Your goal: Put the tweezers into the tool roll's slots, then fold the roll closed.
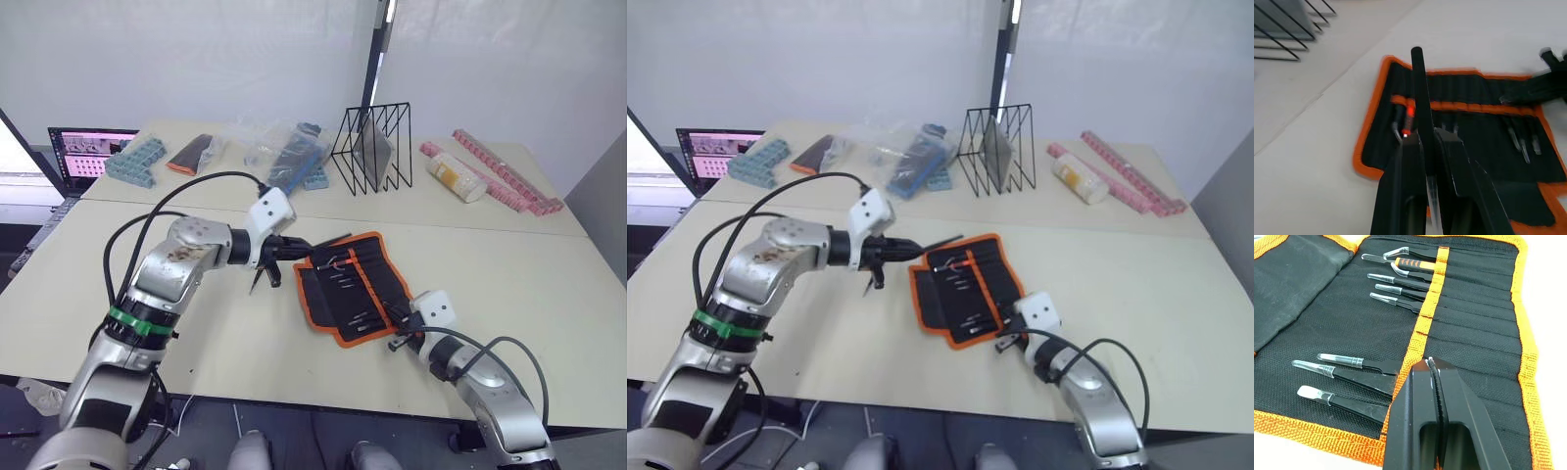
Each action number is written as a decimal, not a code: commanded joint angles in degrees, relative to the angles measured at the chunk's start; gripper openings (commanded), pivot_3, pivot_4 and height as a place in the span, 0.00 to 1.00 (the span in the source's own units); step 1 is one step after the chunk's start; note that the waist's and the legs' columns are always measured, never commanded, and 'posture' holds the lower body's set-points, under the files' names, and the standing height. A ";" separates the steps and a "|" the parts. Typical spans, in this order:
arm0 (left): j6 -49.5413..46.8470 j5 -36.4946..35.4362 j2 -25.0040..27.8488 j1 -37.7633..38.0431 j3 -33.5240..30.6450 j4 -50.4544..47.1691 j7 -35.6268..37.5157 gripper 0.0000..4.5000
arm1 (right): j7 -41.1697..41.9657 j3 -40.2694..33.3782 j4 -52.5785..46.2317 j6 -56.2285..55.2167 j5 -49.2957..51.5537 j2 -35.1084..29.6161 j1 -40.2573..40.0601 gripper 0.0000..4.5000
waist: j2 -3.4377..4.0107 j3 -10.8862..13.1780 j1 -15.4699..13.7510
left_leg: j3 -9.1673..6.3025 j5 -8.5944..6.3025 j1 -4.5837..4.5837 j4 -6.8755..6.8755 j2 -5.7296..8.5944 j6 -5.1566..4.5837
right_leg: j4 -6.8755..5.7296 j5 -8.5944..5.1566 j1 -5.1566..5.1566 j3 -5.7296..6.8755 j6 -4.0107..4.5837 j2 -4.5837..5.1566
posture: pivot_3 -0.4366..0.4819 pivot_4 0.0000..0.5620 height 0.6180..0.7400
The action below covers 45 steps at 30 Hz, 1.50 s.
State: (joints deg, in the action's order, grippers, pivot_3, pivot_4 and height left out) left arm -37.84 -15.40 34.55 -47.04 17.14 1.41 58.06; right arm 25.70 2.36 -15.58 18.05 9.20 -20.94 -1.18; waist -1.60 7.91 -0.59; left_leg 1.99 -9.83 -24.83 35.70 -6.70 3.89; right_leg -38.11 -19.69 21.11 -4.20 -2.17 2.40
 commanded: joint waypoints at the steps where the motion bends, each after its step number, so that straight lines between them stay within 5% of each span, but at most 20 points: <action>1: -0.10 3.39 0.29 -4.33 5.22 2.32 4.96 0.00 | -0.74 0.56 0.84 0.10 -0.87 0.46 -0.83 0.00 | 0.00 0.00 -0.04 | 0.00 0.00 0.00 0.00 0.00 0.00 | 0.00 0.00 -0.01 0.01 0.00 0.00 | 0.48 0.27 0.78; 14: 6.65 10.25 -4.39 -9.69 11.93 13.21 12.65 0.00 | -2.13 1.05 2.80 -0.83 -2.12 1.69 -1.64 0.00 | 0.00 0.00 0.12 | -0.03 0.00 -0.01 0.04 0.00 -0.02 | -0.03 0.00 0.00 0.00 0.00 -0.01 | 0.48 0.27 0.78; 45: 19.62 18.14 -18.19 -11.25 10.44 31.82 8.96 0.00 | -2.87 1.02 1.93 -0.53 -2.35 1.42 -3.45 0.00 | -0.01 0.00 -0.25 | -0.09 -0.01 -0.09 0.17 0.03 -0.04 | -0.08 -0.01 -0.05 0.02 -0.02 -0.01 | 0.48 0.27 0.78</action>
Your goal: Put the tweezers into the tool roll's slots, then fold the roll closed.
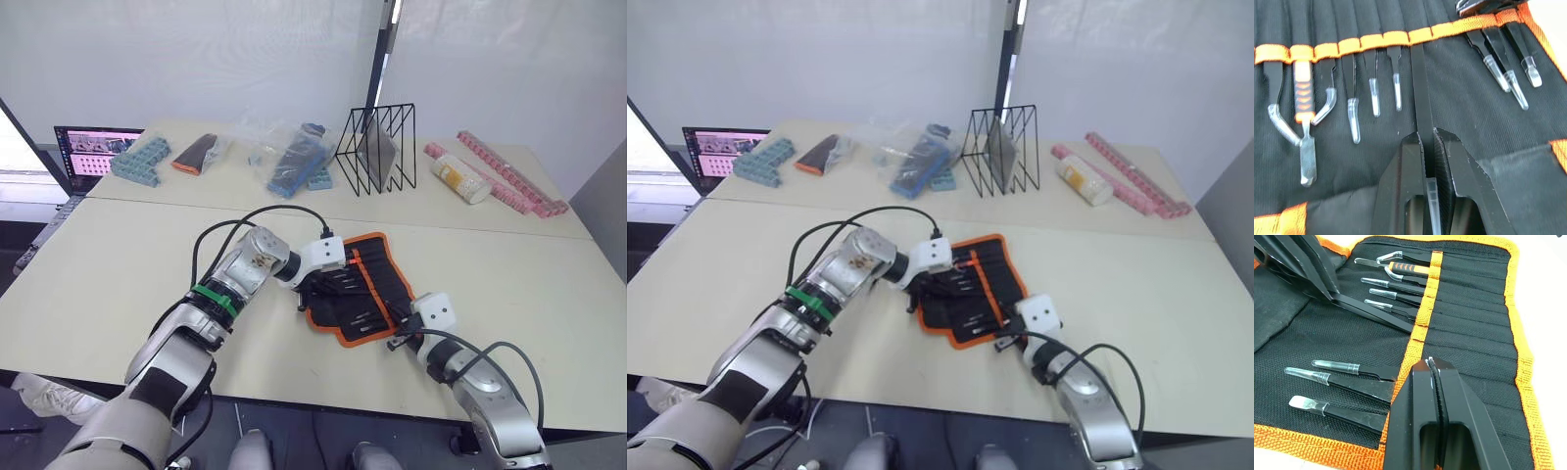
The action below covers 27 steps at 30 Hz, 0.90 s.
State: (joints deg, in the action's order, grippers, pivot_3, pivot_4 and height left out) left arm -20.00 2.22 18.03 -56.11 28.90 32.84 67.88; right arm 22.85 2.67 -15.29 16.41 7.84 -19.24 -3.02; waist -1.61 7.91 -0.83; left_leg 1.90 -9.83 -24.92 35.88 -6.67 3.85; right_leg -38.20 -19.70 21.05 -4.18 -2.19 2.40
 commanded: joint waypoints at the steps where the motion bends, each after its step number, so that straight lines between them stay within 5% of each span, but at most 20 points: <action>1: 2.48 0.66 -2.38 -2.40 -1.37 1.11 -1.15 0.00 | -0.06 0.83 1.68 1.09 -1.05 -0.21 -1.60 0.00 | 0.00 0.00 0.01 | -0.02 0.00 0.00 0.00 0.01 0.00 | 0.00 0.00 -0.01 0.00 0.00 0.00 | 0.48 0.27 0.78; 26: 14.54 5.62 -15.88 -8.18 -5.18 24.72 -9.20 0.00 | -0.37 1.60 1.60 1.65 -1.48 0.74 -1.02 0.00 | 0.00 -0.01 -0.09 | -0.40 0.09 0.01 0.12 0.27 -0.12 | 0.00 -0.03 -0.37 0.00 -0.12 0.01 | 0.48 0.27 0.78; 27: 13.74 5.33 -15.88 -8.36 -5.83 24.96 -9.27 0.09 | -0.35 1.57 1.68 1.65 -1.48 0.74 -0.97 0.00 | 0.00 -0.01 -0.07 | -0.41 0.09 0.02 0.12 0.27 -0.12 | 0.00 -0.03 -0.38 0.00 -0.12 0.01 | 0.48 0.27 0.78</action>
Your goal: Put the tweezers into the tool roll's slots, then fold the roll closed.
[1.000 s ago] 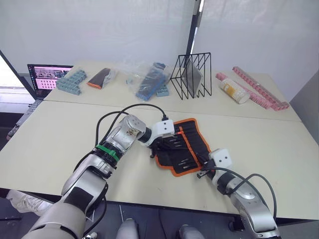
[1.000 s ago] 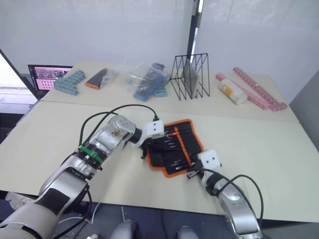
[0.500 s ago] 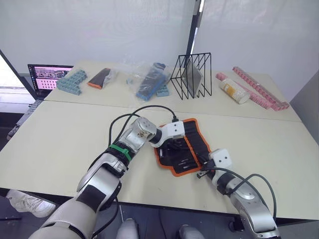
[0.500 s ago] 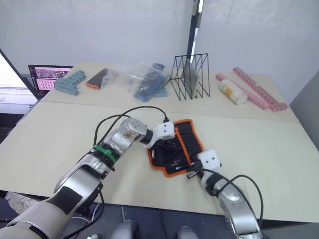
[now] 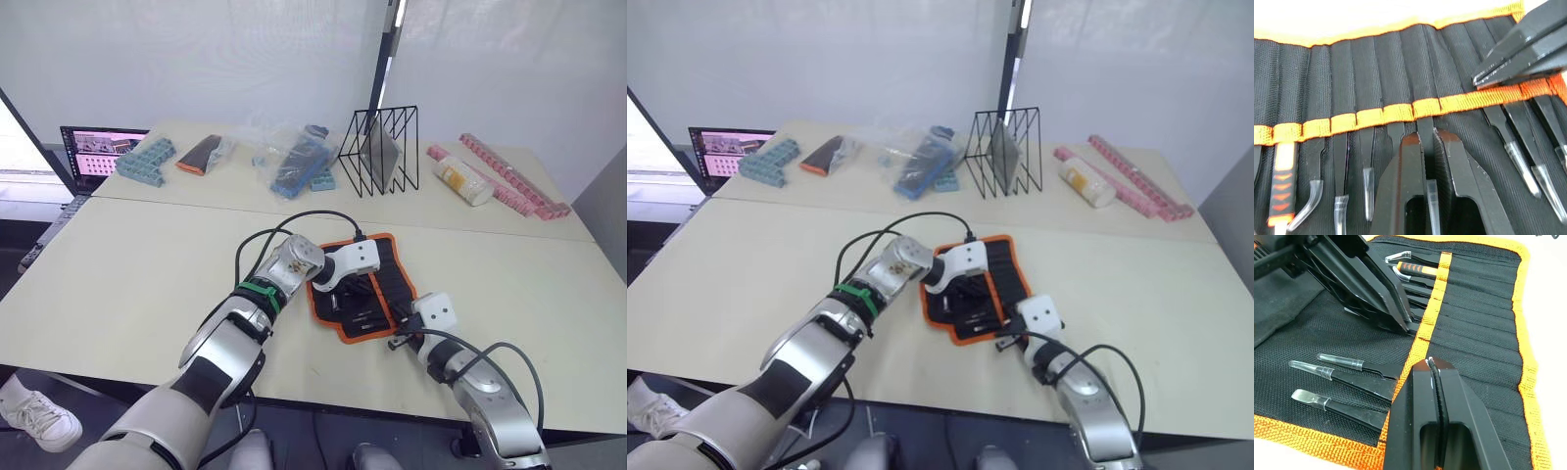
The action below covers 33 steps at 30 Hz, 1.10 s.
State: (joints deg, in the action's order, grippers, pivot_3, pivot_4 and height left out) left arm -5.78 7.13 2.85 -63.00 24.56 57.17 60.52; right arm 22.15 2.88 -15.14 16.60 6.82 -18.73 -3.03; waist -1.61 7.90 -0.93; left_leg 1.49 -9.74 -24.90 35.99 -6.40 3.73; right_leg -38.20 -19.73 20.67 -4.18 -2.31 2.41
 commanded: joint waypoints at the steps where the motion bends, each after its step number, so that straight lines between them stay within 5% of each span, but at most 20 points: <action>1: -1.28 0.07 -0.50 -1.59 -2.07 0.56 -1.51 0.20 | 0.38 1.35 1.62 1.45 -0.46 0.22 -0.90 0.00 | 0.00 0.00 0.06 | 0.00 0.00 0.00 0.00 0.00 0.00 | 0.00 0.00 -0.01 0.00 0.00 0.00 | 0.48 0.27 0.78; 12: -9.00 -1.91 7.66 1.81 -6.00 -11.20 2.46 0.99 | 1.88 1.82 4.97 1.68 -0.87 -1.19 1.86 0.00 | 0.02 -0.01 1.44 | -0.05 0.10 0.18 -0.09 0.01 0.02 | -0.22 -0.01 -0.01 -0.02 0.00 -0.02 | 0.48 0.27 0.78; 25: -25.10 -11.15 22.64 13.68 -17.93 -43.02 1.95 0.99 | 5.60 2.79 11.14 1.25 -1.48 -3.45 7.08 0.00 | 0.04 -0.02 1.93 | -0.07 0.09 0.45 -0.13 0.00 0.02 | -0.32 -0.01 -0.28 -0.03 0.00 -0.02 | 0.48 0.27 0.78; 30: -28.84 -12.46 27.79 24.08 -26.98 -50.93 -7.45 0.99 | 7.17 3.16 12.90 0.69 -1.54 -4.47 8.13 0.00 | 0.02 -0.01 1.74 | -0.07 0.09 0.63 -0.16 0.00 0.01 | -0.35 -0.01 -0.43 -0.05 0.00 -0.02 | 0.48 0.27 0.78; 33: -34.60 -15.09 26.61 28.76 -34.82 -57.19 -15.75 0.99 | 7.96 3.23 14.43 0.09 -1.52 -4.89 8.87 0.00 | -0.06 0.00 1.50 | -0.06 0.09 0.62 -0.12 0.00 0.01 | -0.33 -0.01 -0.43 -0.06 0.00 -0.01 | 0.48 0.27 0.78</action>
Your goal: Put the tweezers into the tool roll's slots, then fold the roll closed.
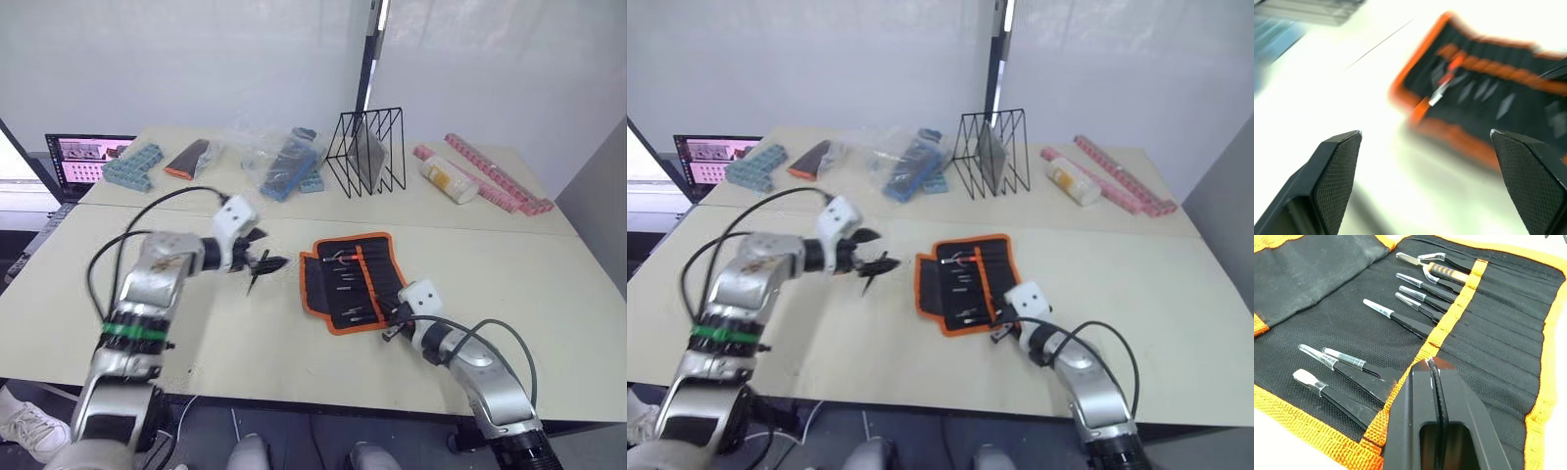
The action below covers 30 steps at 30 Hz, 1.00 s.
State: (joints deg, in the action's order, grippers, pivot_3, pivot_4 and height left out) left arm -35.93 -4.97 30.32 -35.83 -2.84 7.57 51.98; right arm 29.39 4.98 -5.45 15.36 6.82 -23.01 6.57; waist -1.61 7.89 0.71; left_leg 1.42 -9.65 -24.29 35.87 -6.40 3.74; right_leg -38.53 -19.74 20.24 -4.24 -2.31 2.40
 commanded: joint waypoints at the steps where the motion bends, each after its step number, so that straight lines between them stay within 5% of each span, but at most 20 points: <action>1: -6.10 -3.90 -1.27 3.29 -9.43 -10.22 -9.14 0.99 | 0.96 1.14 5.19 1.15 -1.50 -0.67 -0.45 0.00 | -0.13 0.01 -0.18 | 0.00 0.00 -0.01 0.02 0.00 0.00 | -0.01 0.00 -0.02 0.02 0.00 0.00 | 0.48 0.27 0.78; 9: -8.52 -6.90 -3.08 26.64 -18.63 -32.13 -17.56 0.99 | 5.03 1.86 8.29 0.48 -0.93 -1.66 1.46 0.00 | -0.24 -0.02 0.01 | 0.00 -0.01 0.04 -0.04 -0.01 0.02 | -0.01 0.00 -0.04 0.00 0.02 0.03 | 0.48 0.27 0.78; 14: 1.66 -8.27 -7.64 41.14 -25.38 -35.79 -20.23 0.99 | 6.73 2.13 10.92 -0.75 -1.34 -2.20 3.15 0.00 | -0.29 -0.05 0.04 | 0.01 -0.01 0.12 -0.08 -0.02 0.02 | 0.10 -0.04 -0.08 0.00 0.08 0.05 | 0.48 0.27 0.78; 18: 7.50 -9.85 -10.53 50.72 -24.58 -37.76 -19.07 0.99 | 7.41 2.48 12.92 -1.56 -1.50 -1.96 4.44 0.00 | -0.57 -0.23 -0.07 | 0.04 -0.02 0.14 -0.09 -0.02 0.03 | 0.29 -0.04 -0.10 0.04 0.09 0.10 | 0.48 0.27 0.78; 30: 14.72 -11.82 -11.26 57.15 -23.90 -34.44 -20.65 0.99 | 7.87 3.07 13.62 -2.10 -1.50 -1.45 5.09 0.00 | -0.72 -0.36 0.12 | 0.05 -0.05 0.22 -0.21 -0.04 0.03 | 0.44 -0.07 -0.01 0.04 0.17 0.10 | 0.48 0.27 0.78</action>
State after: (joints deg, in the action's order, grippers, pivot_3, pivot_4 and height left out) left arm -23.06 -15.95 18.54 21.12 -26.71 -26.17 31.80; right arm 36.63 6.25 5.25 11.76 6.87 -24.38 13.66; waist -2.33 7.53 0.83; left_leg 1.48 -9.71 -24.06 35.67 -6.45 3.77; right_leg -38.08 -19.82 20.24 -4.20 -2.14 2.50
